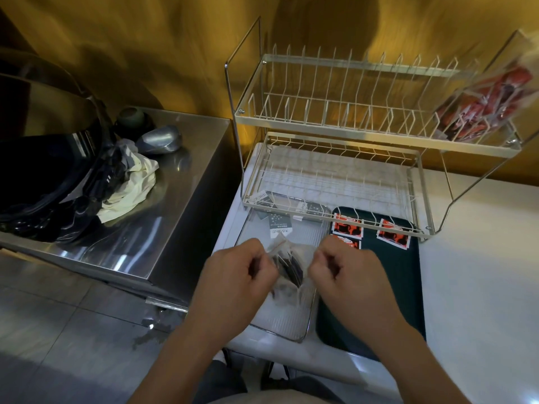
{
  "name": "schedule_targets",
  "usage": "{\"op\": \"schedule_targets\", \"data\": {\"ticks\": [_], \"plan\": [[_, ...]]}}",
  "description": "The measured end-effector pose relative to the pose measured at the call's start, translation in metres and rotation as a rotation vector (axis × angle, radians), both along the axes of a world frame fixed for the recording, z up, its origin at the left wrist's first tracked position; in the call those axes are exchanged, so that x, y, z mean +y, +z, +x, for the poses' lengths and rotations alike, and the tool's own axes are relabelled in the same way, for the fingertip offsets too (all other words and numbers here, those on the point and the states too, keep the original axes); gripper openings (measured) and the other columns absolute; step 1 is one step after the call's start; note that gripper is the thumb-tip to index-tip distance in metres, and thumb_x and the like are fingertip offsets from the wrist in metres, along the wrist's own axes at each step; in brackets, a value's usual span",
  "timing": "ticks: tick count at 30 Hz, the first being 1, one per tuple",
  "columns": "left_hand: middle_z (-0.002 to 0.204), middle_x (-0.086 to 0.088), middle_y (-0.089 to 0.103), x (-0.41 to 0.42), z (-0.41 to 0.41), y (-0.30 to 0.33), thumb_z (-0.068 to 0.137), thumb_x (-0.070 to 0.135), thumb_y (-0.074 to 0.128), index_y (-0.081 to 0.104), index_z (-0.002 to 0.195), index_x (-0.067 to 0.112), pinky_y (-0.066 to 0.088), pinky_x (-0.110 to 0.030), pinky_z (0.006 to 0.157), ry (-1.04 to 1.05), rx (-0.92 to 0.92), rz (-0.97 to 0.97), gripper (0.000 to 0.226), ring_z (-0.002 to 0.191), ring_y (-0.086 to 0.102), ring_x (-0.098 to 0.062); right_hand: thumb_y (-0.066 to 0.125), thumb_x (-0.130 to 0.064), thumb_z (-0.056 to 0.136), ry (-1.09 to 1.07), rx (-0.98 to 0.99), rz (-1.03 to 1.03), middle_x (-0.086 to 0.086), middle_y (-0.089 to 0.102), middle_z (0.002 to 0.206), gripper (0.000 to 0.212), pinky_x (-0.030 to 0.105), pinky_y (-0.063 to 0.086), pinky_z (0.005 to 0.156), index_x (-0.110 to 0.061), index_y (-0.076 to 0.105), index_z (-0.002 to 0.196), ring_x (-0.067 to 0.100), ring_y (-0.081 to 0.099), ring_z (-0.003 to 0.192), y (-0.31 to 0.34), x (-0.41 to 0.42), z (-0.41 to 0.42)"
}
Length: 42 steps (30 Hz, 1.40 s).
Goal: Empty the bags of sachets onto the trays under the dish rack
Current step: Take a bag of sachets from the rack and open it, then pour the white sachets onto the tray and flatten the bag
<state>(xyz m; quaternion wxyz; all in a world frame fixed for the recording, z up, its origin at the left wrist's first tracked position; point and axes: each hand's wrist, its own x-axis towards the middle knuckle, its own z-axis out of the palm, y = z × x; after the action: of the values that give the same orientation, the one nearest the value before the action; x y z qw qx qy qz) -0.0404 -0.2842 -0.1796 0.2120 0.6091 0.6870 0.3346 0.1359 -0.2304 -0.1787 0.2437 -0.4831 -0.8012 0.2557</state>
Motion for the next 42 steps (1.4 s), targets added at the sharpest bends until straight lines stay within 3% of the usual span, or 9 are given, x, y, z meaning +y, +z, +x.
{"op": "schedule_targets", "data": {"ticks": [9, 13, 16, 18, 21, 24, 28, 34, 42], "plan": [[0.048, -0.005, 0.053, -0.002, -0.023, 0.021, 0.084, 0.024, 0.057, 0.054, 0.059, 0.016, 0.036, -0.023, 0.045, -0.003, 0.250, -0.119, 0.026, 0.042, 0.039, -0.008, 0.056, -0.023, 0.082, -0.050, -0.149, 0.055, -0.004, 0.050, 0.045, 0.027, 0.031, 0.043, 0.046, -0.023, 0.048, 0.056, 0.013, 0.049, 0.043, 0.021, 0.004, 0.015], [0.052, -0.003, 0.057, -0.004, -0.020, 0.018, 0.089, 0.029, 0.053, 0.056, 0.064, 0.020, 0.043, -0.025, 0.046, -0.007, 0.112, -0.055, 0.027, 0.044, 0.050, -0.015, 0.056, -0.024, 0.081, -0.063, -0.124, 0.033, -0.008, 0.048, 0.044, 0.029, 0.027, 0.039, 0.045, -0.027, 0.046, 0.054, 0.009, 0.048, 0.041, 0.018, 0.006, 0.018], [0.072, 0.004, 0.067, -0.003, -0.023, 0.000, 0.090, 0.042, 0.048, 0.061, 0.076, 0.026, 0.054, -0.021, 0.061, 0.038, -0.196, -0.061, 0.024, 0.069, 0.065, -0.011, 0.059, -0.025, 0.082, -0.094, -0.072, 0.022, -0.003, 0.051, 0.044, 0.029, 0.029, 0.041, 0.046, -0.020, 0.053, 0.055, 0.012, 0.050, 0.042, 0.018, 0.009, 0.023], [0.099, 0.017, 0.067, -0.001, -0.028, -0.025, 0.086, 0.037, 0.063, 0.058, 0.099, 0.037, 0.054, -0.019, 0.078, -0.001, -0.210, -0.186, 0.014, 0.092, 0.065, -0.004, 0.060, -0.025, 0.083, -0.107, -0.042, 0.025, -0.003, 0.049, 0.043, 0.031, 0.031, 0.042, 0.046, -0.018, 0.051, 0.054, 0.013, 0.048, 0.042, 0.018, 0.010, 0.025], [0.136, 0.030, 0.041, 0.003, -0.019, -0.058, 0.070, 0.037, 0.084, 0.032, 0.137, 0.047, 0.045, -0.017, 0.098, -0.183, -0.168, -0.395, 0.086, 0.119, 0.046, 0.005, 0.061, -0.026, 0.084, -0.101, -0.018, 0.015, -0.005, 0.049, 0.043, 0.032, 0.033, 0.045, 0.047, -0.018, 0.052, 0.054, 0.018, 0.051, 0.045, 0.019, 0.009, 0.024], [0.137, 0.033, 0.035, 0.015, 0.004, -0.073, 0.059, 0.035, 0.091, 0.023, 0.145, 0.043, 0.041, -0.002, 0.094, -0.280, -0.274, -0.318, 0.110, 0.125, 0.040, 0.016, 0.061, -0.025, 0.084, -0.101, 0.005, 0.008, -0.007, 0.046, 0.043, 0.032, 0.028, 0.041, 0.046, -0.019, 0.052, 0.054, 0.021, 0.054, 0.058, 0.020, 0.009, 0.025], [0.144, 0.018, 0.042, 0.028, 0.015, -0.093, 0.053, 0.036, 0.095, 0.021, 0.150, 0.035, 0.052, -0.028, 0.101, -0.277, -0.342, -0.269, 0.122, 0.132, 0.047, -0.004, 0.062, -0.023, 0.084, -0.122, 0.007, 0.005, -0.007, 0.046, 0.043, 0.033, 0.026, 0.040, 0.047, -0.020, 0.050, 0.053, 0.020, 0.050, 0.048, 0.019, 0.010, 0.030], [0.131, 0.012, 0.056, 0.037, 0.020, -0.102, 0.061, 0.034, 0.091, 0.035, 0.141, 0.028, 0.055, -0.036, 0.096, -0.278, -0.317, -0.229, 0.098, 0.120, 0.058, -0.005, 0.060, -0.025, 0.083, -0.146, 0.001, 0.002, -0.009, 0.044, 0.044, 0.031, 0.023, 0.037, 0.046, -0.022, 0.049, 0.054, 0.010, 0.042, 0.042, 0.016, 0.009, 0.035], [0.129, 0.010, 0.054, 0.033, 0.008, -0.096, 0.058, 0.026, 0.090, 0.035, 0.139, 0.031, 0.058, -0.033, 0.093, -0.187, -0.320, -0.170, 0.097, 0.118, 0.058, -0.008, 0.071, -0.023, 0.081, -0.237, 0.105, -0.020, -0.013, 0.064, 0.065, 0.008, 0.020, 0.050, 0.057, -0.025, 0.065, 0.076, 0.012, 0.062, 0.067, 0.028, 0.005, 0.031]]}}
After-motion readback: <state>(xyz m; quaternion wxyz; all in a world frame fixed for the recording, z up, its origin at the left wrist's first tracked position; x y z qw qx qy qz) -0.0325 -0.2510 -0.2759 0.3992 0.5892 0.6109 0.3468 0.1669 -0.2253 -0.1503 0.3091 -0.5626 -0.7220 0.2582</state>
